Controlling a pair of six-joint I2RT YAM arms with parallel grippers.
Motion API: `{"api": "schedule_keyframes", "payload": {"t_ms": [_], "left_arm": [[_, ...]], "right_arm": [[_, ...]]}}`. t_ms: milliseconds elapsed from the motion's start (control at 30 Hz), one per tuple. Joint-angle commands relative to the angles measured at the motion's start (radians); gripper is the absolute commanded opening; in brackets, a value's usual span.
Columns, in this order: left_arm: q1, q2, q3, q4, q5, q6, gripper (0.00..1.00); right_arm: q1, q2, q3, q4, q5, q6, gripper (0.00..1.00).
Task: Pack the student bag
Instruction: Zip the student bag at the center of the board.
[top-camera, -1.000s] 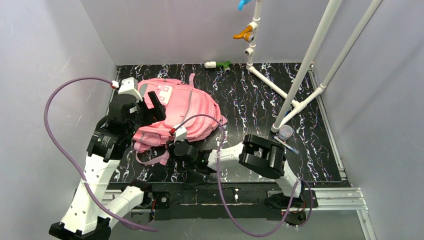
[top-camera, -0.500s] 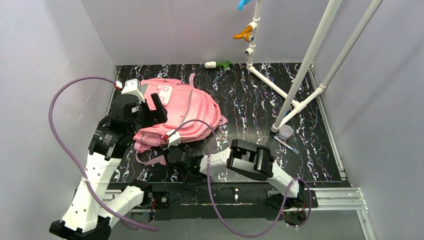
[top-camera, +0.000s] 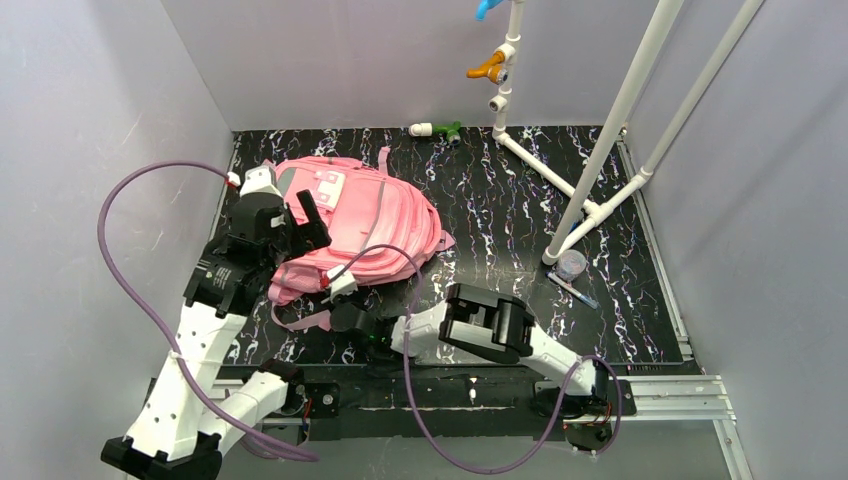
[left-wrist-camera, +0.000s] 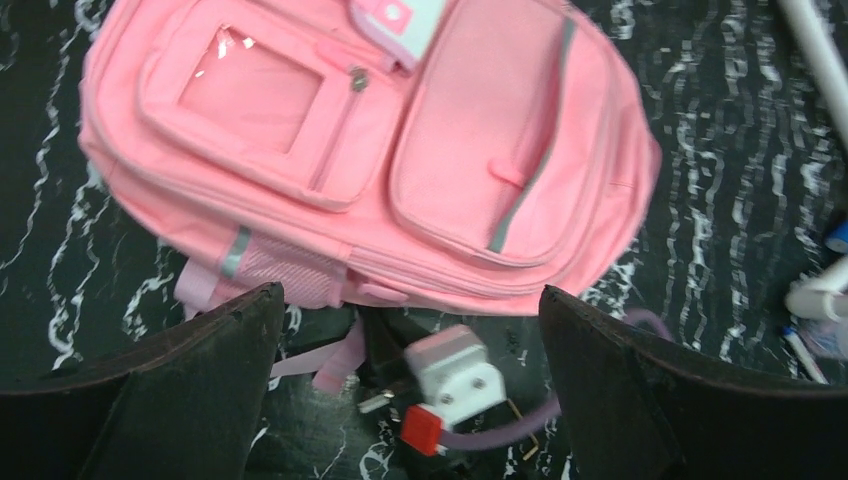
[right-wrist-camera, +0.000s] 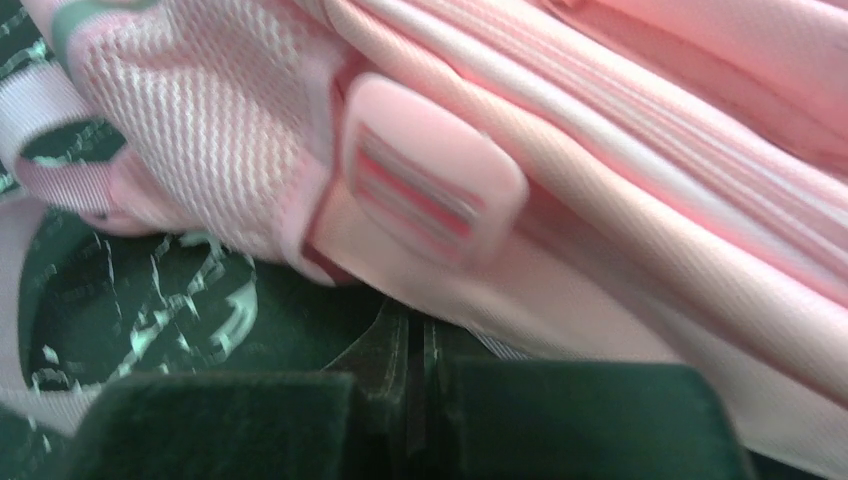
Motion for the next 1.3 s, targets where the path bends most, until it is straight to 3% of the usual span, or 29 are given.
{"api": "schedule_keyframes", "payload": {"t_ms": [0, 67, 233, 433, 533, 600, 667, 700, 800, 967, 1100, 1267], "left_arm": [[0.023, 0.030, -0.051, -0.053, -0.180, -0.078, 0.98], [0.078, 0.073, -0.084, -0.045, -0.141, -0.102, 0.98], [0.303, 0.140, -0.257, 0.049, 0.199, -0.224, 0.98], [0.389, 0.150, -0.456, 0.231, 0.302, -0.324, 0.97], [0.394, 0.207, -0.514, 0.321, 0.269, -0.342, 0.82], [0.414, 0.241, -0.521, 0.321, 0.206, -0.361, 0.60], [0.434, 0.259, -0.522, 0.340, 0.149, -0.351, 0.29], [0.444, 0.267, -0.514, 0.332, 0.121, -0.351, 0.18], [0.464, 0.314, -0.456, 0.267, 0.031, -0.320, 0.02], [0.495, 0.379, -0.351, 0.199, -0.127, -0.245, 0.00], [0.508, 0.384, -0.287, 0.174, -0.239, -0.201, 0.00], [0.508, 0.376, -0.261, 0.160, -0.264, -0.201, 0.00]], "right_arm": [[-0.001, -0.217, -0.135, -0.002, -0.033, 0.022, 0.01], [-0.003, -0.281, -0.192, -0.030, -0.148, 0.025, 0.01], [-0.023, -0.289, -0.232, -0.031, -0.363, 0.019, 0.01], [-0.048, -0.343, -0.246, -0.122, -0.480, 0.004, 0.01], [-0.054, -0.384, -0.262, -0.219, -0.524, -0.018, 0.01], [-0.059, -0.415, -0.251, -0.337, -0.533, -0.051, 0.01], [-0.068, -0.463, -0.274, -0.416, -0.549, -0.113, 0.01], [-0.078, -0.490, -0.293, -0.446, -0.569, -0.135, 0.01], [-0.148, -0.585, -0.364, -0.497, -0.736, -0.169, 0.01], [-0.253, -0.680, -0.433, -0.624, -0.793, -0.253, 0.01], [-0.342, -0.726, -0.488, -0.658, -0.737, -0.255, 0.01], [-0.349, -0.756, -0.510, -0.721, -0.664, -0.234, 0.01]]}}
